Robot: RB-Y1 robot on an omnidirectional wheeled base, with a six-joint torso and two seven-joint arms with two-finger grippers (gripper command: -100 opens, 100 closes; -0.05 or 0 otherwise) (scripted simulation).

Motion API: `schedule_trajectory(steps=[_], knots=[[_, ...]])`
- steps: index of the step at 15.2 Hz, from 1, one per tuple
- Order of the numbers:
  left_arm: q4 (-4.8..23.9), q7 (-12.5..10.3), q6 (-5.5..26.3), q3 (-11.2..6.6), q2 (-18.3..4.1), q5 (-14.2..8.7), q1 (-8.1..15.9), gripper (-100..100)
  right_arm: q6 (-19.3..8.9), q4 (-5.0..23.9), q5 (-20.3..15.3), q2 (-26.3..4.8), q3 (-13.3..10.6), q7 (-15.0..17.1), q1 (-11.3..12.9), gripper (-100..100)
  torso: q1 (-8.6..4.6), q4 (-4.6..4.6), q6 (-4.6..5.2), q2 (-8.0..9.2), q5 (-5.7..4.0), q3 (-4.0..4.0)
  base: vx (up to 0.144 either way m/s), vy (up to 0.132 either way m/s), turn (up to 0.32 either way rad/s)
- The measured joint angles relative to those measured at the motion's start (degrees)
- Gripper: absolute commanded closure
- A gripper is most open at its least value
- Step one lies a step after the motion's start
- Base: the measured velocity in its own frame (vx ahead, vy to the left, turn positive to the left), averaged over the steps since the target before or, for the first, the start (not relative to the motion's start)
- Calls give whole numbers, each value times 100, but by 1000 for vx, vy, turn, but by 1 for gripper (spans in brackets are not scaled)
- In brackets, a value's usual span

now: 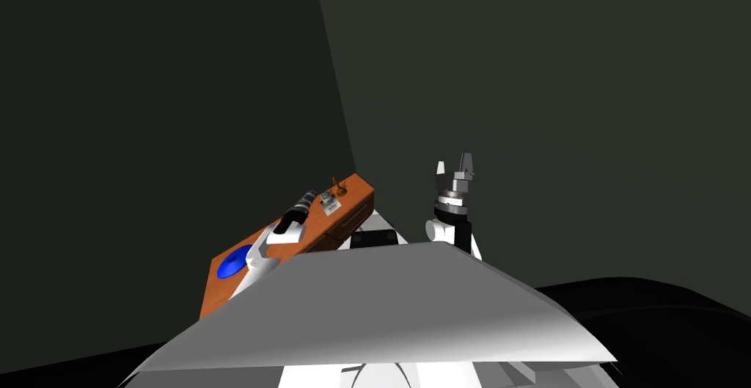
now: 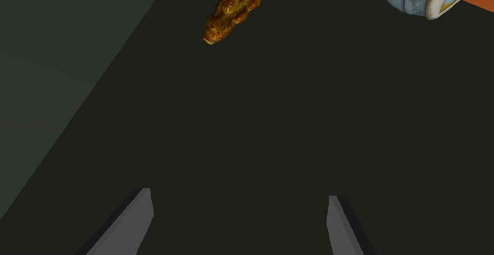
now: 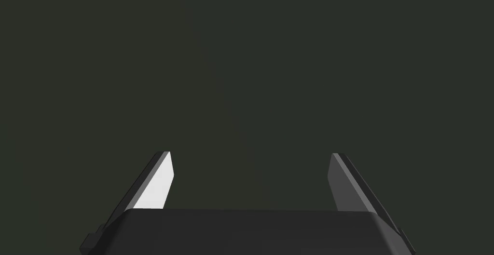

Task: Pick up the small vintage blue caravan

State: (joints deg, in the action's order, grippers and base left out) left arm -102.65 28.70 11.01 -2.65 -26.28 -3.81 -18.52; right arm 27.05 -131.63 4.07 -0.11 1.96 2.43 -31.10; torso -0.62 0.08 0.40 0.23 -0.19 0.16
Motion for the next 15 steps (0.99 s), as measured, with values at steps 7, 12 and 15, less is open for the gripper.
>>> schedule_trajectory(steps=[7,12,15], knots=[[498,265,699,-13,-165,-134,112,-100,0,0,0,0,0,0,1,0,-2,0,3,-2,0,-1,-3,19,-184],[916,493,1268,-15,-307,-260,223,-100,0,0,0,0,0,0,1,0,-1,-1,3,-3,0,-2,1,20,-221],[1145,606,1576,-13,-325,-282,313,-100,0,0,0,0,0,0,1,0,-4,-1,4,-4,0,-2,1,15,-169]])
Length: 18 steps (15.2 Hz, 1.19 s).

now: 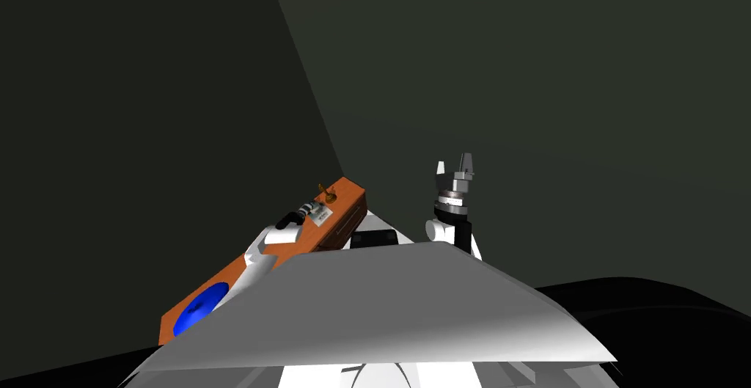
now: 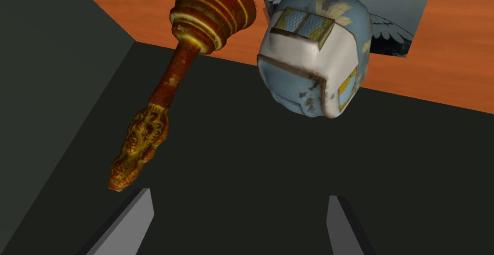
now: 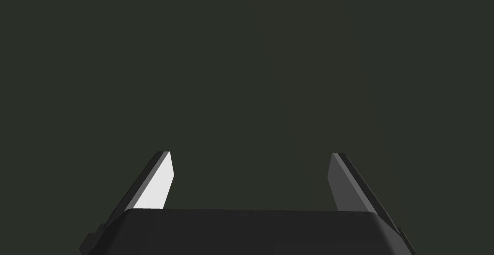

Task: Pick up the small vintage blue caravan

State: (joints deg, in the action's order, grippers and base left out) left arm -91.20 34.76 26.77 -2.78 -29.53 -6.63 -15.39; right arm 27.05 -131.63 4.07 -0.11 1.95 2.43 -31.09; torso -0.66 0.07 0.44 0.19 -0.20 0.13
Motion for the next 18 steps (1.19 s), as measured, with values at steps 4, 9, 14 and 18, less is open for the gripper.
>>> schedule_trajectory(steps=[4,9,14,18], knots=[[415,197,514,8,-54,-59,176,-100,0,0,0,0,0,0,0,0,4,-1,2,-3,1,-2,4,25,-260],[786,432,1154,-1,-173,-195,247,-100,0,0,0,0,0,0,-1,0,4,-1,-2,-4,1,-2,6,24,-219],[1295,669,1677,7,-261,-327,391,-100,0,0,0,0,0,0,0,0,3,-1,-2,-4,1,-2,6,22,-173],[1490,808,2059,-1,-304,-395,420,-100,0,0,0,0,1,0,-1,0,2,-1,-3,-5,0,-2,8,22,-176]])
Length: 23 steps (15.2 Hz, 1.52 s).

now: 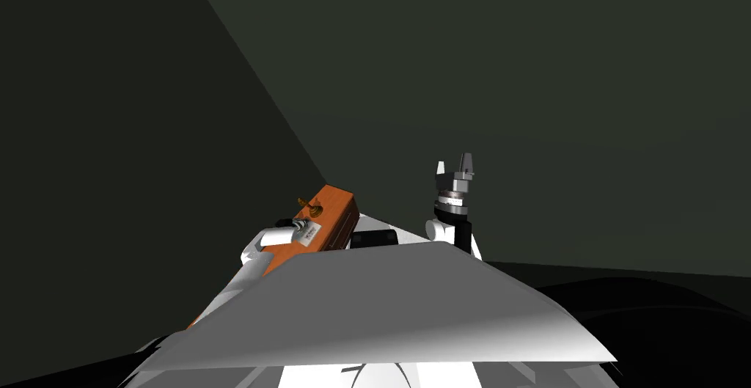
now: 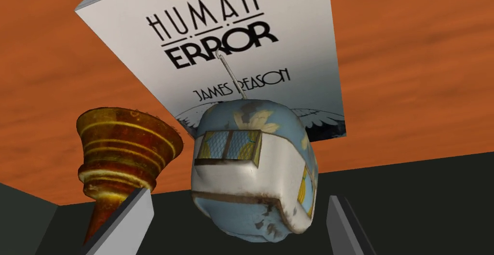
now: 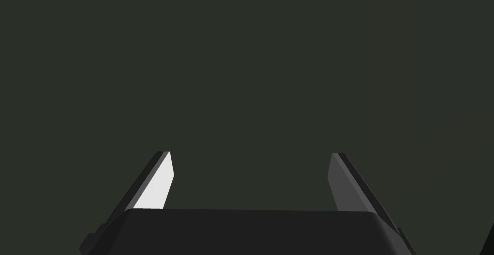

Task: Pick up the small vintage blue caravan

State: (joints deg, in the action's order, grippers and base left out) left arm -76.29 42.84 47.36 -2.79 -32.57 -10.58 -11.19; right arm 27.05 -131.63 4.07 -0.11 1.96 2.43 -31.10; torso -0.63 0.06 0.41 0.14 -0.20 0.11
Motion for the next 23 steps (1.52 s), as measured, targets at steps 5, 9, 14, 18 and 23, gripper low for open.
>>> schedule_trajectory(steps=[5,9,14,18,23], knots=[[361,184,458,1,-34,-76,91,-100,0,0,0,0,0,0,0,0,0,-1,0,-2,1,-1,11,23,-148],[523,154,522,19,11,-38,142,-100,0,0,0,0,0,0,0,0,6,1,0,9,2,4,-21,39,-94],[1045,-59,293,95,164,118,373,-100,0,0,0,-1,1,0,0,0,21,4,-2,21,5,12,-47,74,-88],[1247,-154,208,125,224,171,473,100,0,0,0,0,0,0,0,0,5,1,-9,14,-1,7,-23,31,-32],[1183,-130,232,116,200,148,440,100,0,0,0,0,0,0,-1,0,-10,-1,-12,-1,-4,0,16,-21,51]])
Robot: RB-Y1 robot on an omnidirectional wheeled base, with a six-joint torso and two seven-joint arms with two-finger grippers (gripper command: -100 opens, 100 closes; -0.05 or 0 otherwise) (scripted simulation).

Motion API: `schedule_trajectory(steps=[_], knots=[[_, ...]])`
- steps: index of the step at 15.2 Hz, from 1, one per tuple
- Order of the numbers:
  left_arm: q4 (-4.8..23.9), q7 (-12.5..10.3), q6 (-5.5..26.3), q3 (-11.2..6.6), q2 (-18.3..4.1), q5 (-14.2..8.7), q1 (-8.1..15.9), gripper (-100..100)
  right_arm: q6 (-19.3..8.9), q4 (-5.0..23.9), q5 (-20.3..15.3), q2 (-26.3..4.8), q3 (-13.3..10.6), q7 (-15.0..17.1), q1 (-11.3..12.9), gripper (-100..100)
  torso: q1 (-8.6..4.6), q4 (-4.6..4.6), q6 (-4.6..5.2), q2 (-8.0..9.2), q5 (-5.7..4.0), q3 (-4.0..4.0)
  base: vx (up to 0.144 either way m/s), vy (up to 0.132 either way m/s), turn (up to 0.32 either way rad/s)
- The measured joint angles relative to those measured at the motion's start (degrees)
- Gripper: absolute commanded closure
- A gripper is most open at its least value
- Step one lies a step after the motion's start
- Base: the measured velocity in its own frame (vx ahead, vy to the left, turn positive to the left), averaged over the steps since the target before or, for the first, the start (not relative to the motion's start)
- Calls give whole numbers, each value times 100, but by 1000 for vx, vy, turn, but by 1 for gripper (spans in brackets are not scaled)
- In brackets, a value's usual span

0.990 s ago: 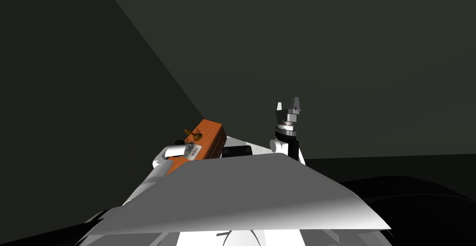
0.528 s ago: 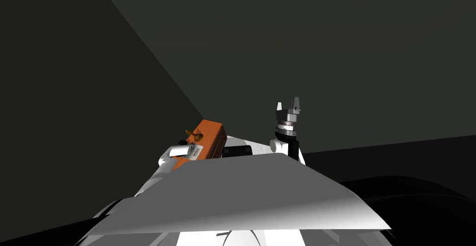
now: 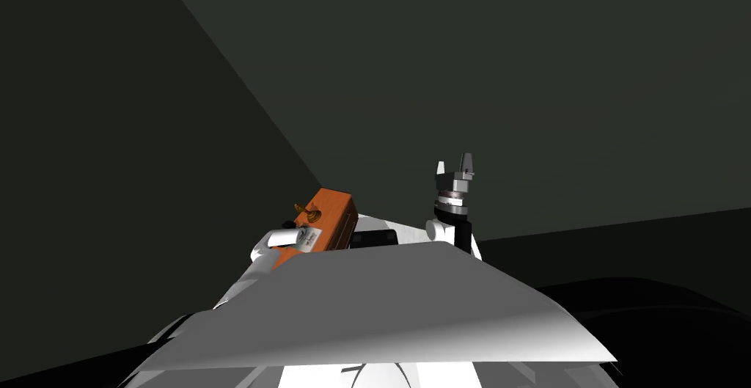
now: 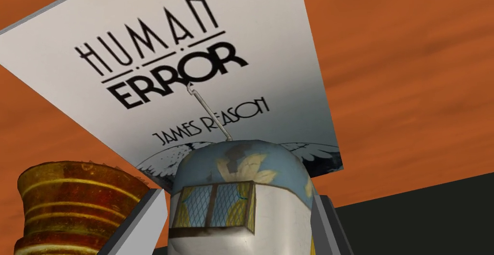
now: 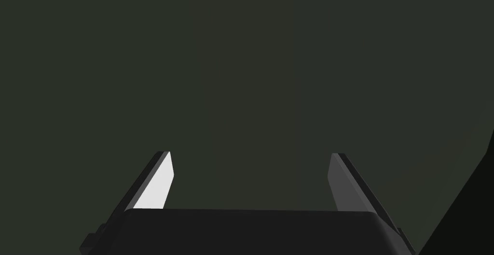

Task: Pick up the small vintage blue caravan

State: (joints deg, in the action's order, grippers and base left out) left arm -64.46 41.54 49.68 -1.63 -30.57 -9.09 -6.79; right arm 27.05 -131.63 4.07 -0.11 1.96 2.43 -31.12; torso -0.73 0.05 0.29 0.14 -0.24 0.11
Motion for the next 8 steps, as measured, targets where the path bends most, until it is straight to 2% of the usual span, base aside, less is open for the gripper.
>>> schedule_trajectory(steps=[3,8], knots=[[-253,131,105,-41,-89,-87,-116,100,0,0,0,1,0,0,0,0,-30,-1,1,-16,-9,-8,58,-79,106],[-678,284,276,-98,-196,-196,-307,100,0,0,0,0,0,0,0,0,-31,1,5,-9,-17,-4,32,-52,64]])
